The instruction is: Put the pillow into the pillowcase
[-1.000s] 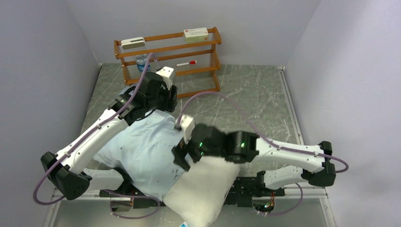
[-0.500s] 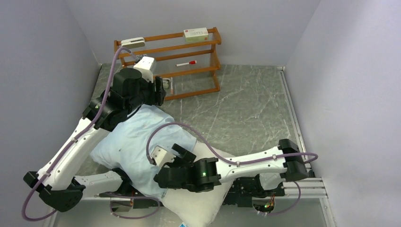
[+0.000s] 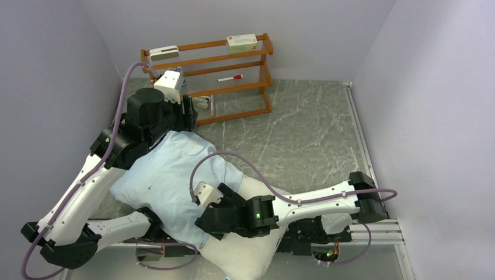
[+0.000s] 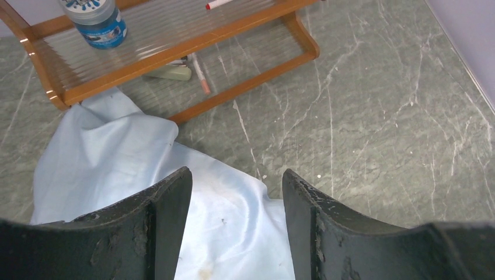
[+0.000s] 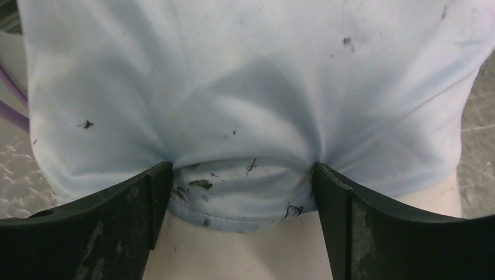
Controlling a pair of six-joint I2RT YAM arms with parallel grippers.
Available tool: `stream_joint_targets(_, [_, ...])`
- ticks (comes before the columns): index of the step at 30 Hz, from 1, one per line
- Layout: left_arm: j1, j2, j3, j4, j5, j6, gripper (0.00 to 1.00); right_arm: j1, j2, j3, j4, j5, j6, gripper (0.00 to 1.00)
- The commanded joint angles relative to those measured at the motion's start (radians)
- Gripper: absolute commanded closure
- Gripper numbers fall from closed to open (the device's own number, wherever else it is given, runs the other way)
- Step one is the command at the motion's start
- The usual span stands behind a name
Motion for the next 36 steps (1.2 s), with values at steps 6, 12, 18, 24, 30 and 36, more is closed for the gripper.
stream_joint_targets(6, [0.005, -0.043, 0.019, -0.038, -0.053, 0.026, 0.40, -0.154, -0.044, -0.111, 0.095, -0.199, -0.028, 0.67])
stream_joint_targets(12, [0.005, -0.076, 0.041, -0.074, -0.003, 0.033, 0.43, -0.420, -0.254, -0.231, 0.374, -0.503, 0.043, 1.00])
stream_joint_targets(18, [0.005, -0.082, 0.006, -0.089, 0.070, 0.036, 0.44, -0.741, -0.334, -0.353, 0.545, -0.773, 0.174, 1.00])
stream_joint_targets(24, [0.005, -0.108, -0.018, -0.051, 0.246, 0.115, 0.40, -0.973, -0.319, -0.454, 0.682, -0.948, 0.288, 1.00])
stream_joint_targets(30, [0.005, -0.142, -0.053, -0.041, 0.369, 0.139, 0.38, -1.114, -0.272, -0.495, 0.777, -0.997, 0.337, 1.00])
stream_joint_targets(36, [0.005, -0.130, -0.127, -0.054, 0.464, 0.144, 0.36, -1.190, -0.198, -0.474, 0.813, -1.005, 0.350, 1.00])
